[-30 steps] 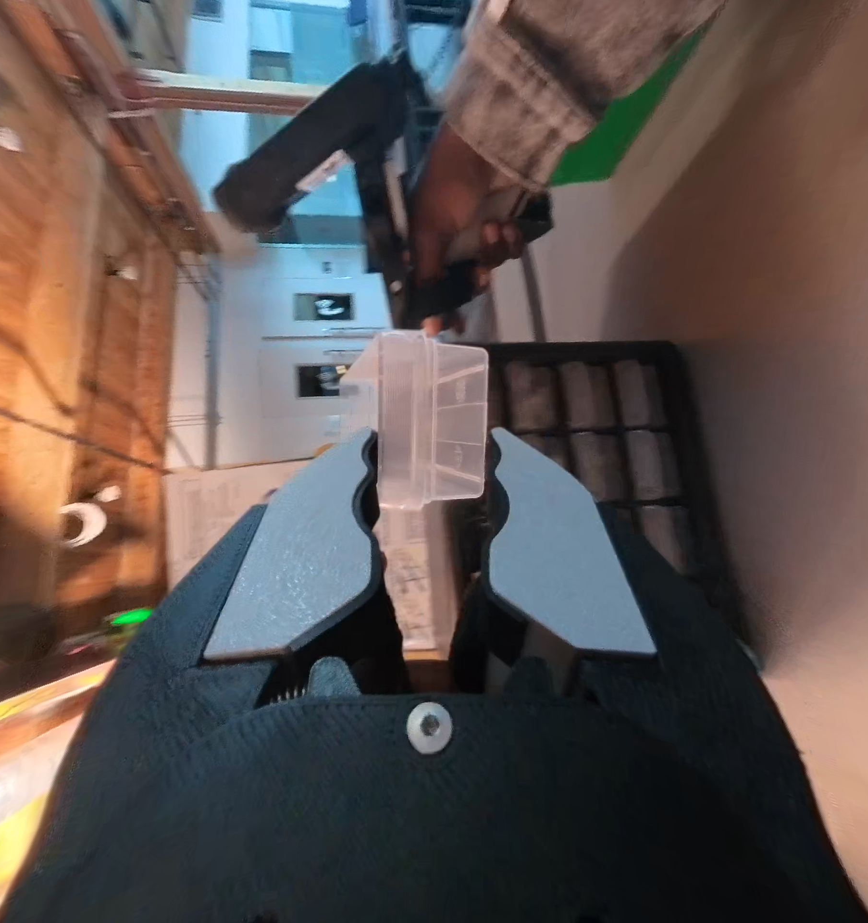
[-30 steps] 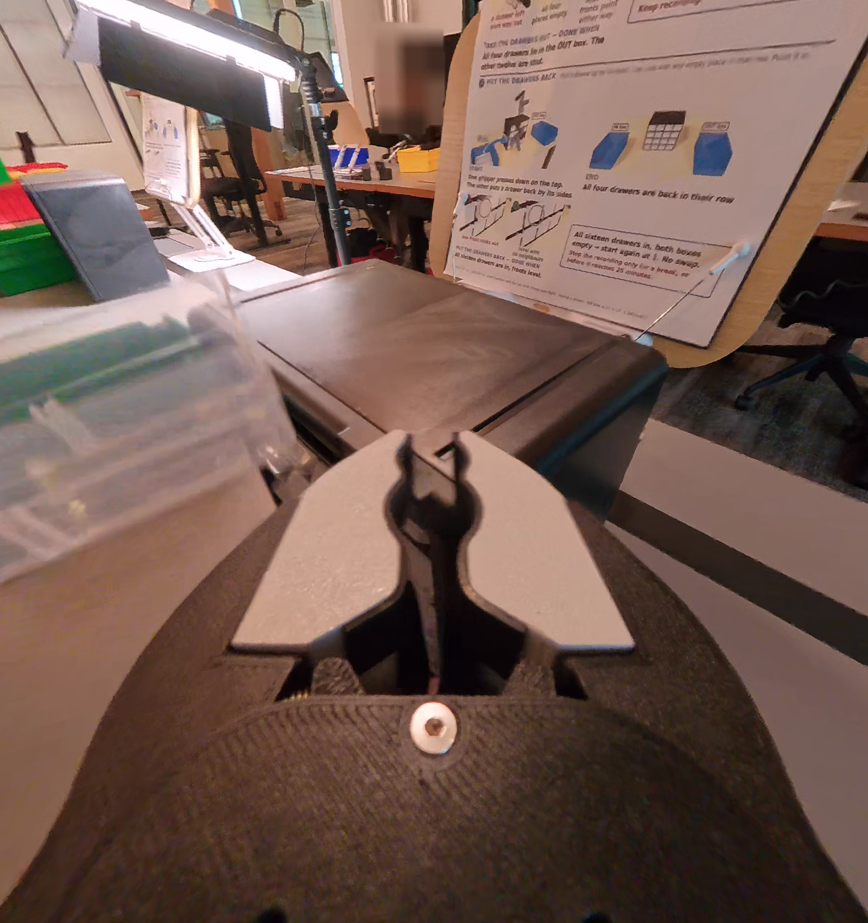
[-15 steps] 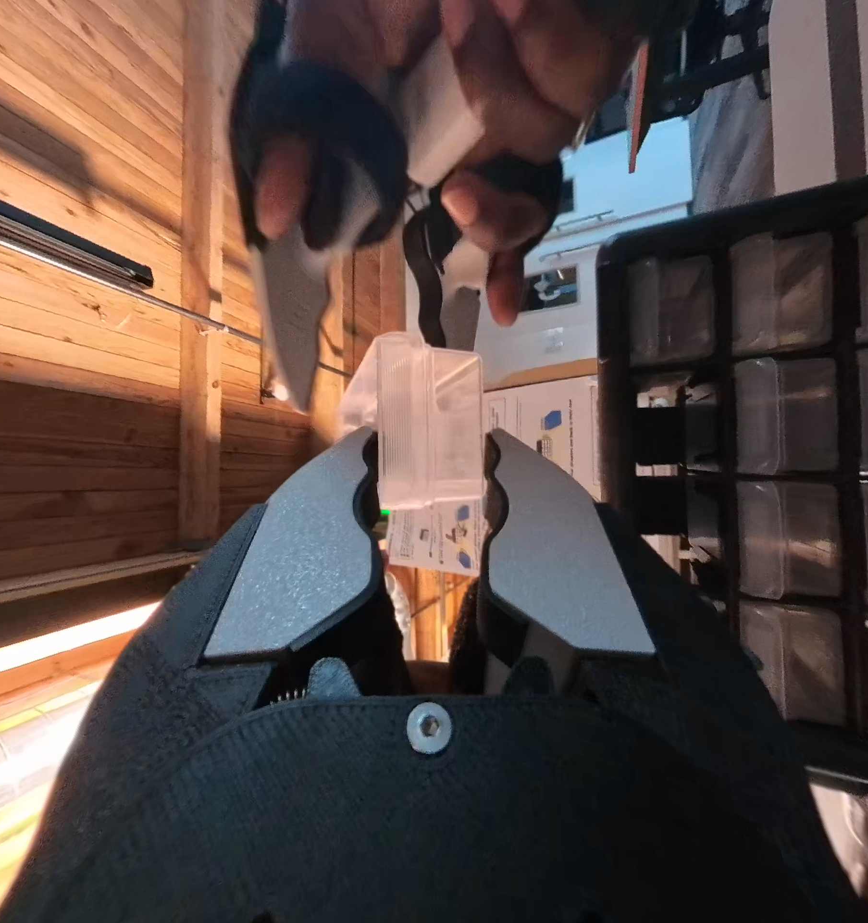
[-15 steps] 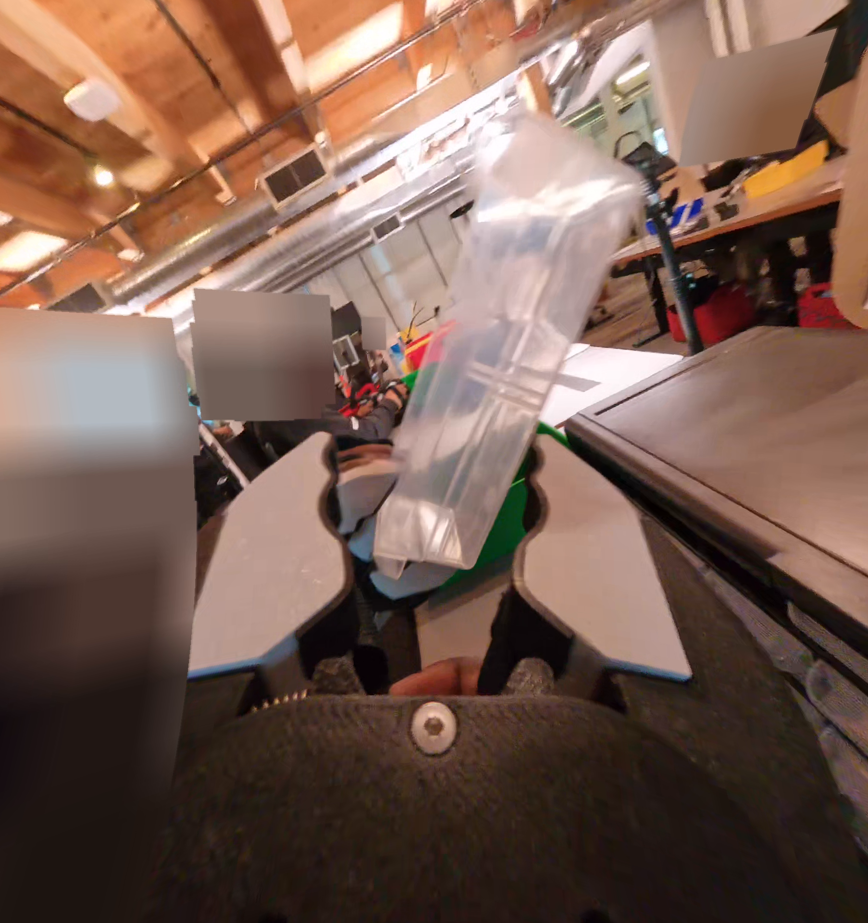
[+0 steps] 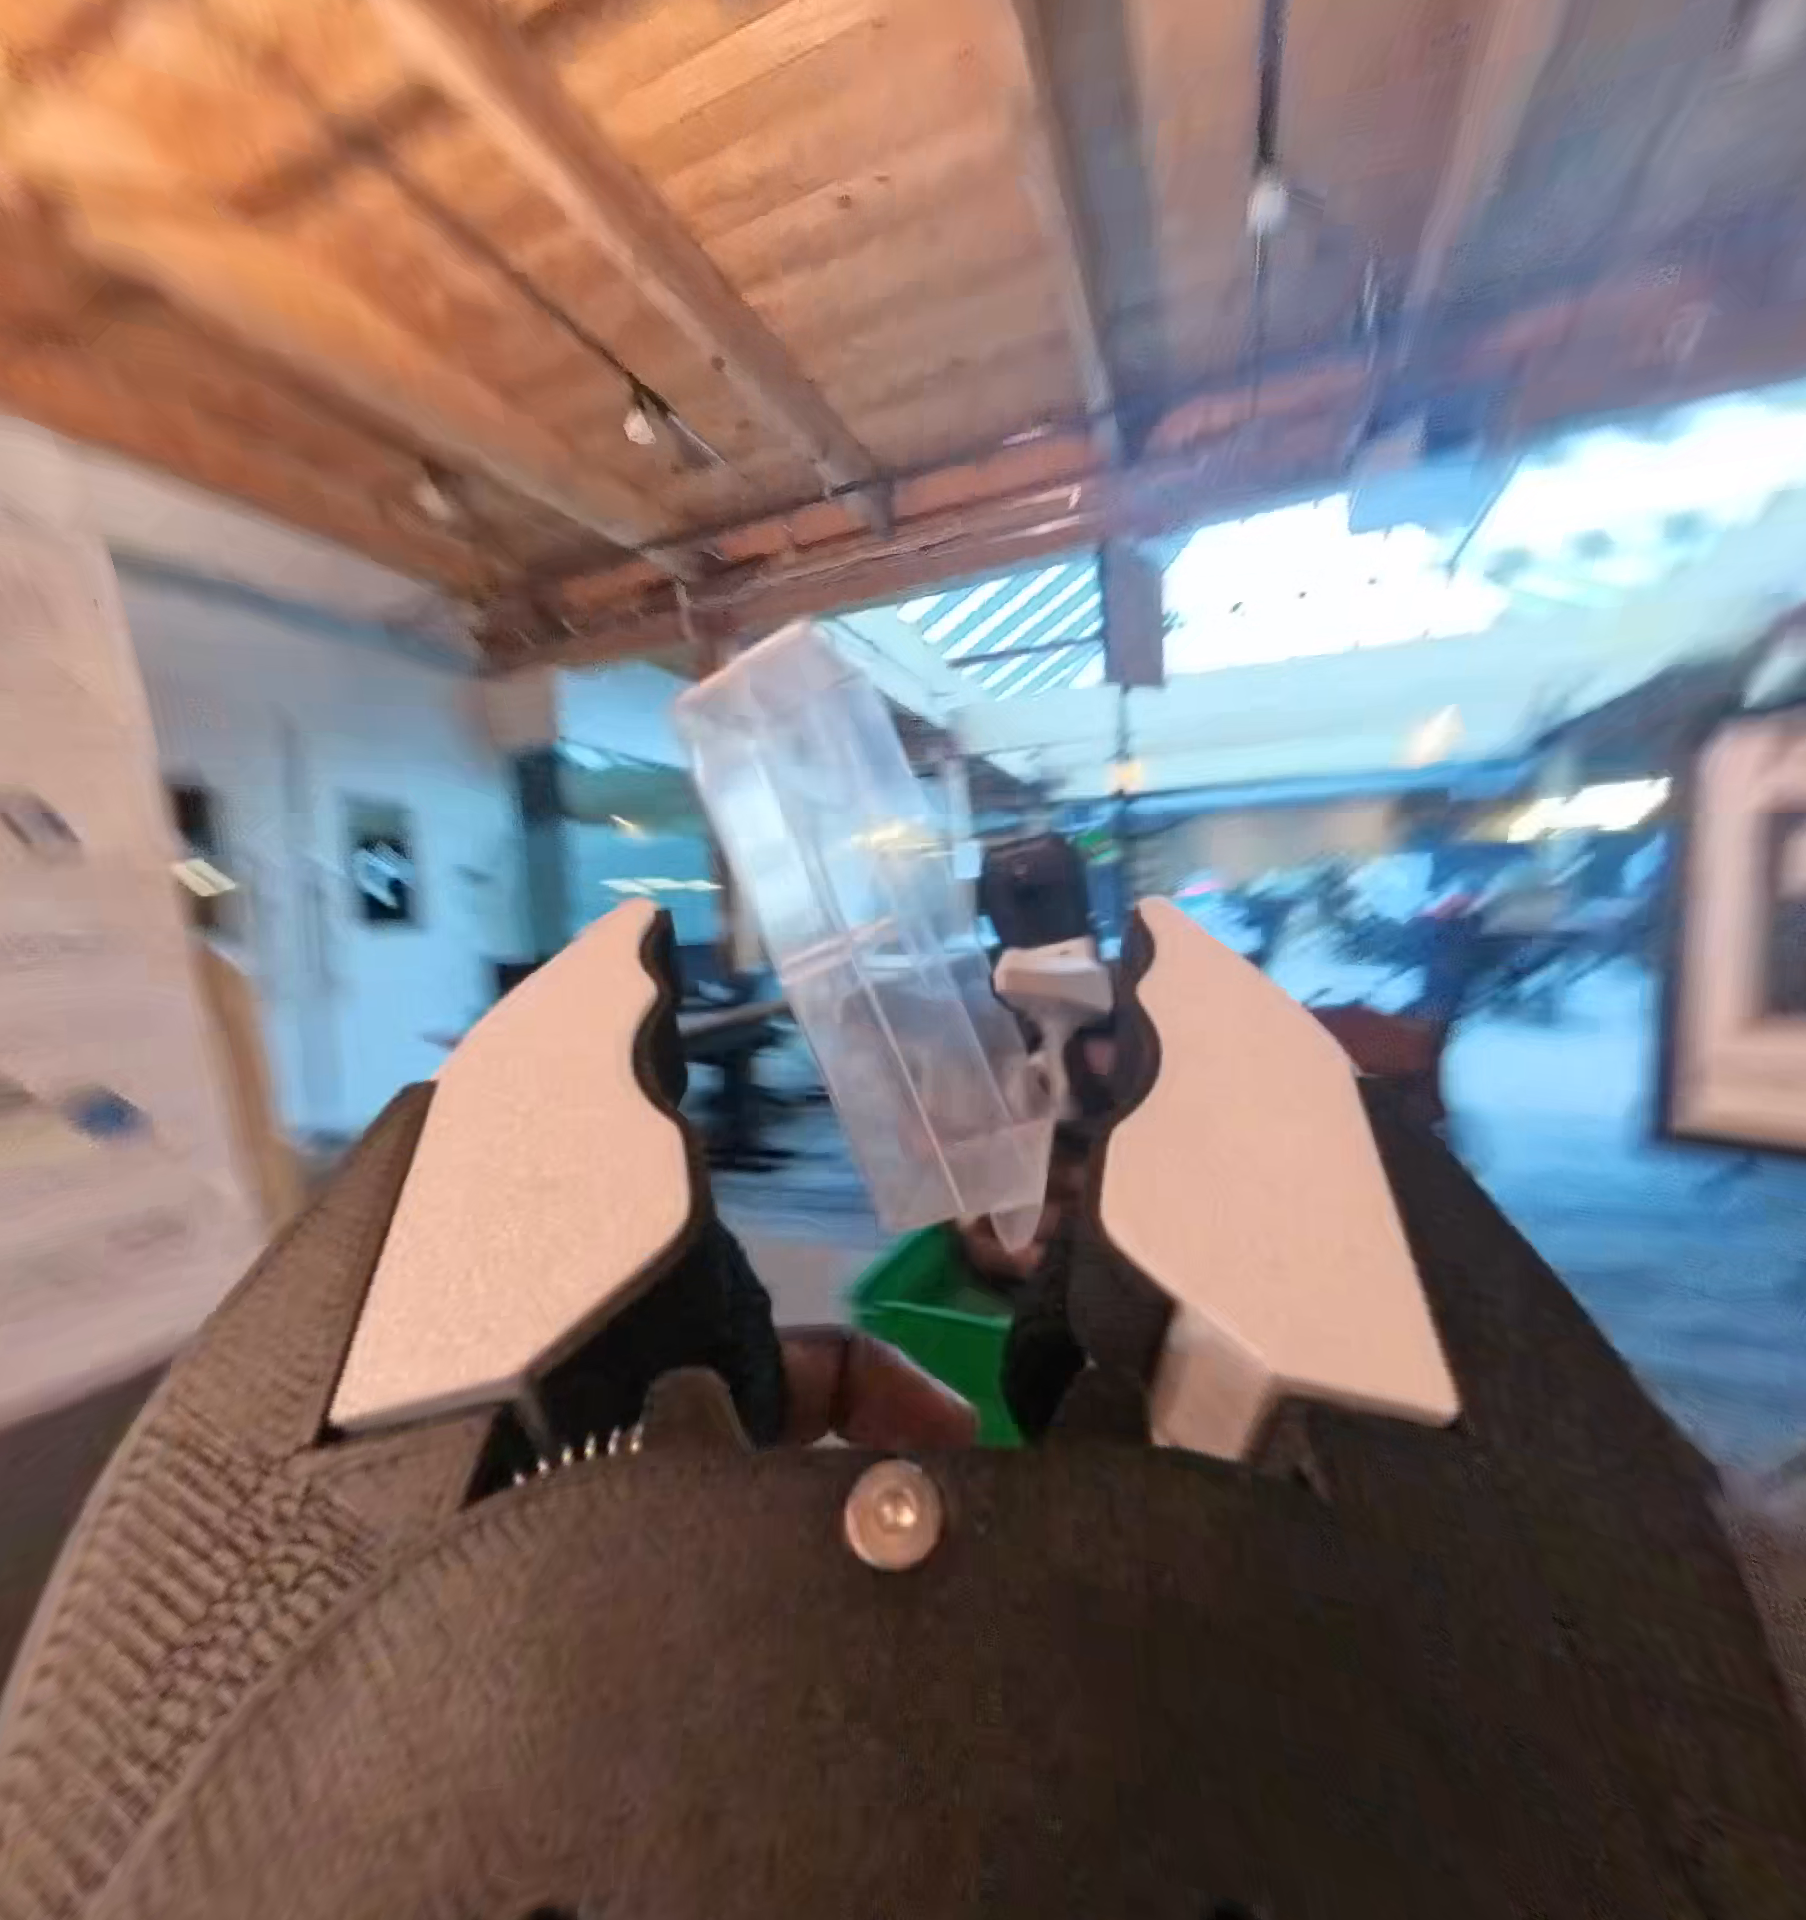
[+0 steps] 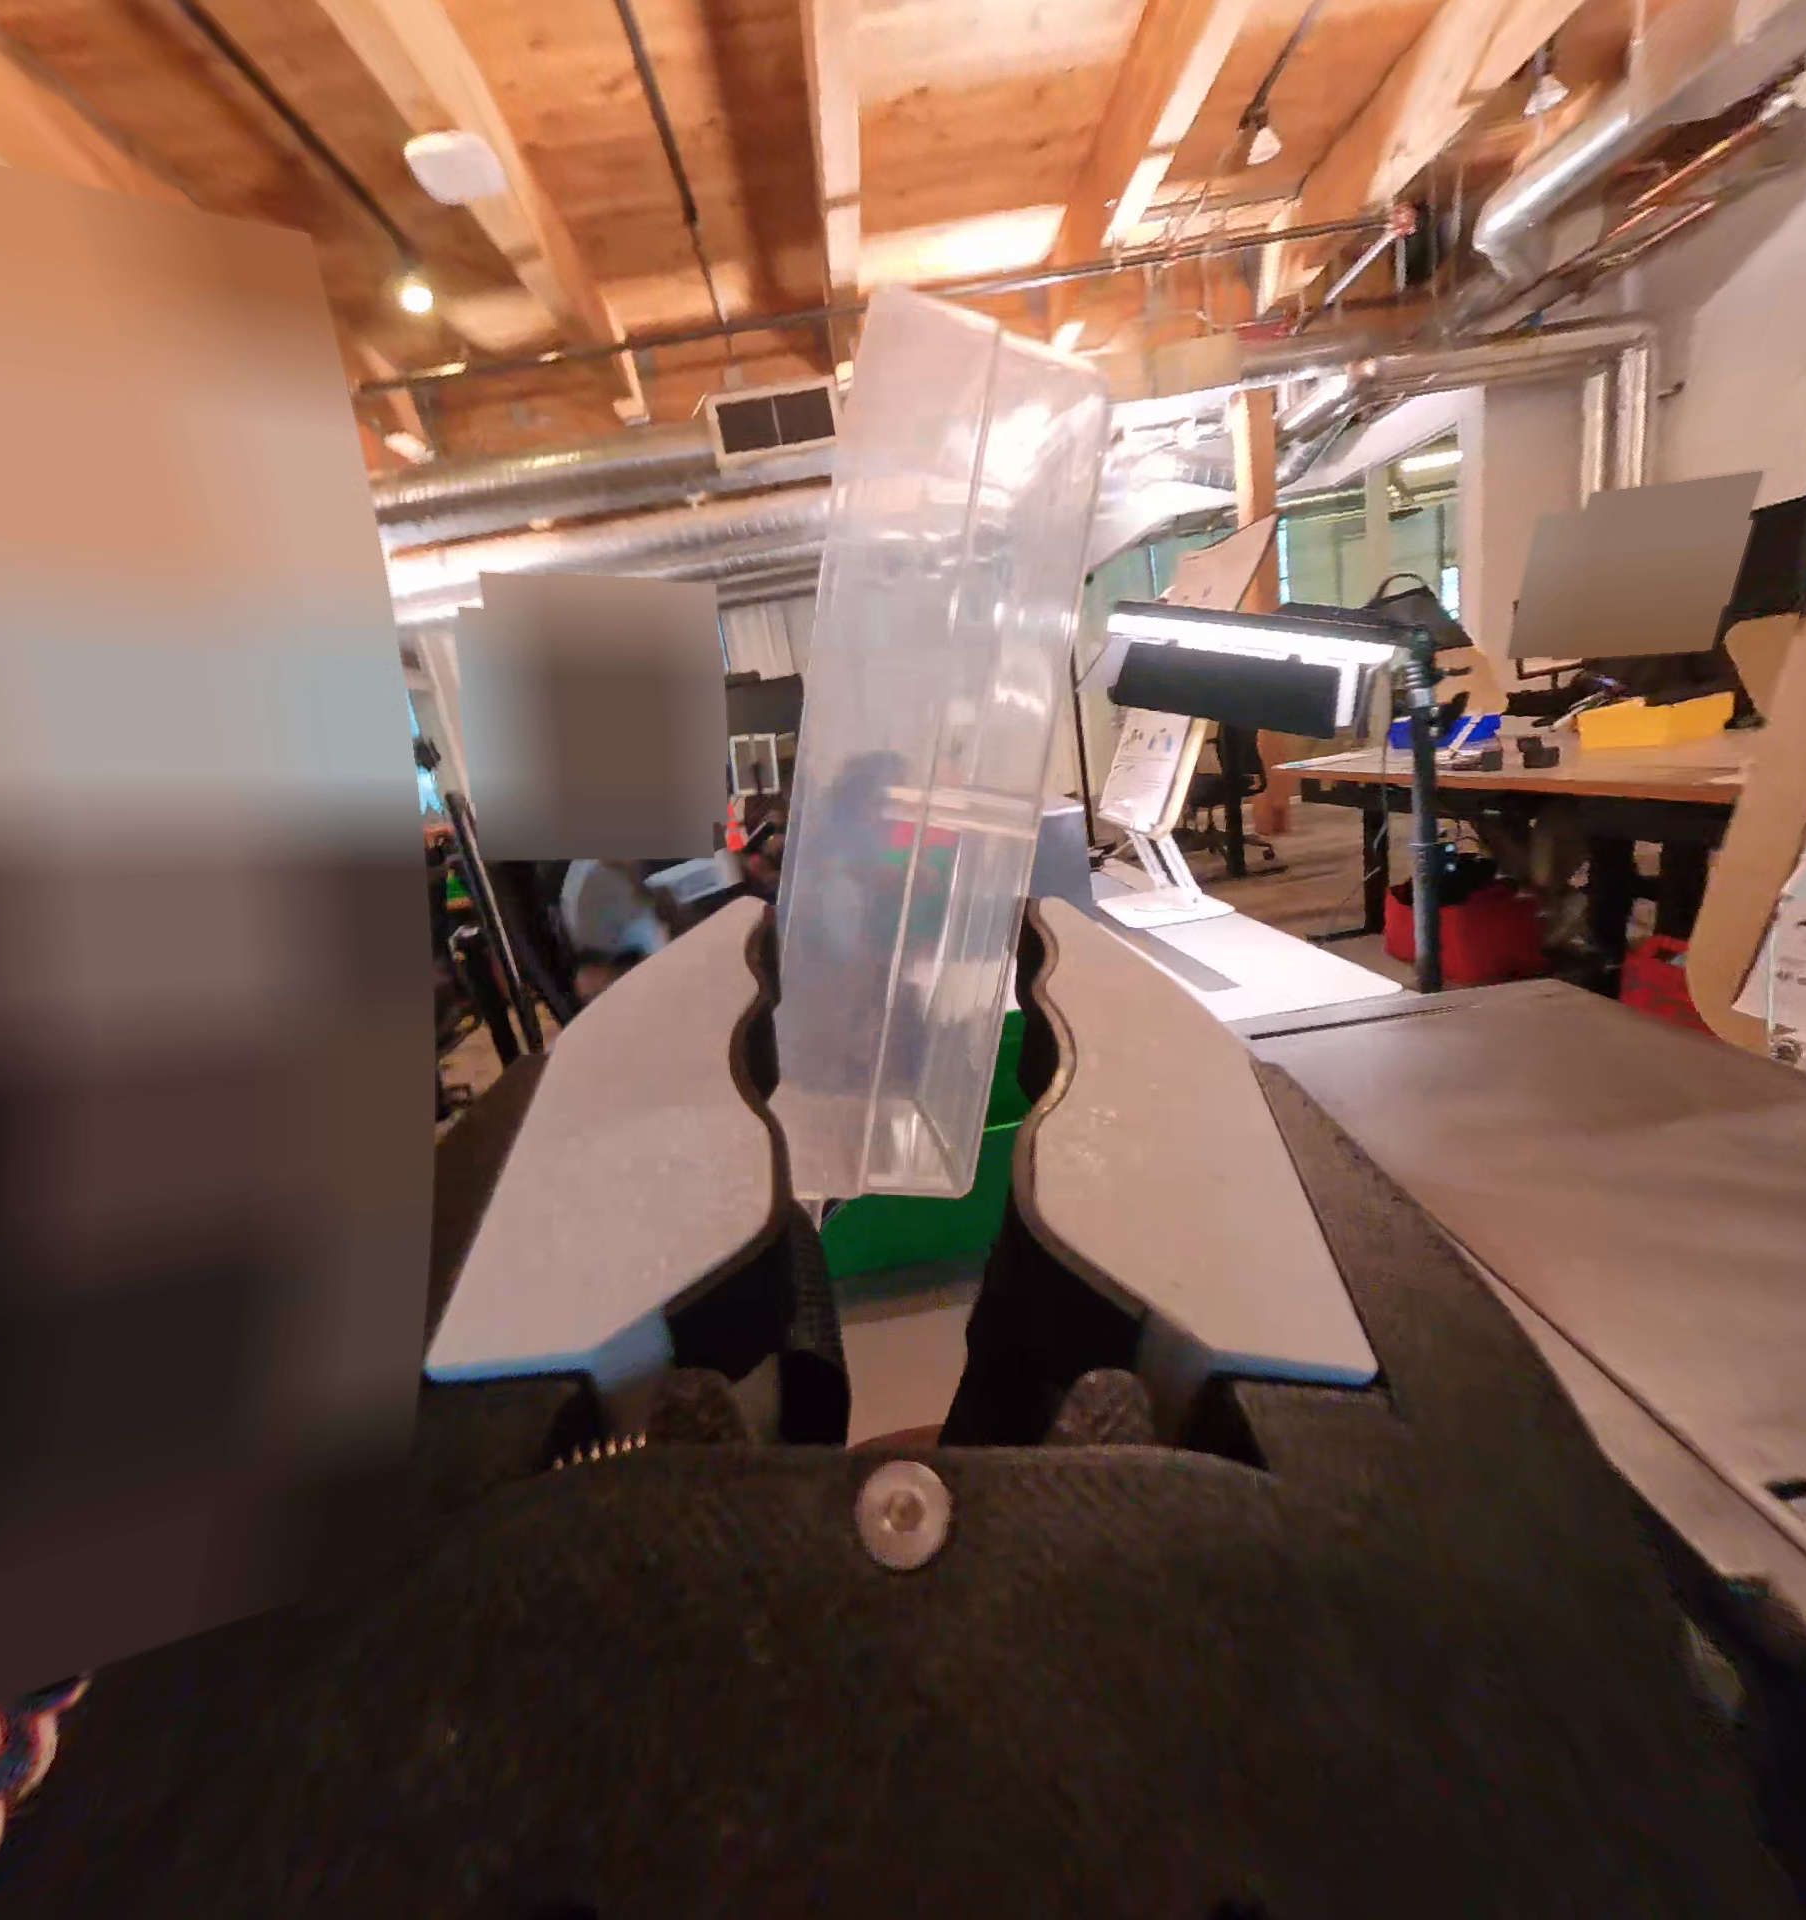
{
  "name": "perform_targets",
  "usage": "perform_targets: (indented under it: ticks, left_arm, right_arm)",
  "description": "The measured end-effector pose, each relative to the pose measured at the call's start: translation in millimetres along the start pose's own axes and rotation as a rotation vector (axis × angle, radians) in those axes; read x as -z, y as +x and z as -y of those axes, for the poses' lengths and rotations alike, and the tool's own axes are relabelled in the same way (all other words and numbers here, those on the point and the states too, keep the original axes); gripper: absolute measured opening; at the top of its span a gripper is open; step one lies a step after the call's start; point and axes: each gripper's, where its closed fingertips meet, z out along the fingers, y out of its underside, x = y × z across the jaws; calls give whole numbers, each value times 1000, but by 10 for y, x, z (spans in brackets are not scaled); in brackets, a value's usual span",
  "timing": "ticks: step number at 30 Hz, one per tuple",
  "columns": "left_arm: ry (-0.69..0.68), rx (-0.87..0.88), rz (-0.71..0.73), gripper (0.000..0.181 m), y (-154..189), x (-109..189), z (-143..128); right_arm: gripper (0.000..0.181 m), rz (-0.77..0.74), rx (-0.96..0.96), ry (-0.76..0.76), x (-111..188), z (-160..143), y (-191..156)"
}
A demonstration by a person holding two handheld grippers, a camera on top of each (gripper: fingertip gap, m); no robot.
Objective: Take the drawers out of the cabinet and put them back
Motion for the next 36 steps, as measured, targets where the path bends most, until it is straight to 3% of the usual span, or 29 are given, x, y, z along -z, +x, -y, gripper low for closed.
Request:
perform_targets:
  ticks: [1,4,6,9,10,13,17,20,23,36]
  left_arm:
    - [-5,139,-20,82,-53,2,-29]
    - [-38,338,-99,82,-60,-13,-158]
    - [-53,346,-113,77,-16,-41,-208]
    - [-64,274,-57,49,-55,-45,-259]
    - [-51,268,-43,48,-75,-40,-247]
    - [8,198,83,48,-230,0,-172]
    - [109,-24,323,48,-447,136,7]
    - [139,-118,367,47,-401,150,62]
    - [143,-140,354,47,-312,114,48]
    - [124,-176,361,47,-303,58,-34]
  right_arm:
    - [44,19,12,-24,-22,-34,-45]
    - [44,35,54,-143,-114,-228,-114]
    - [43,39,75,-220,-161,-360,-139]
    - [43,45,99,-276,-204,-458,-177]
    - [42,24,110,-275,-216,-453,-163]
    - [37,-141,223,-267,-228,-390,-5]
    - [63,-406,516,-278,-246,-235,60]
    - [62,-525,761,-286,-392,-207,-75]
    - [61,-575,891,-323,-540,-311,-140]
    - [60,-657,938,-341,-576,-358,-51]
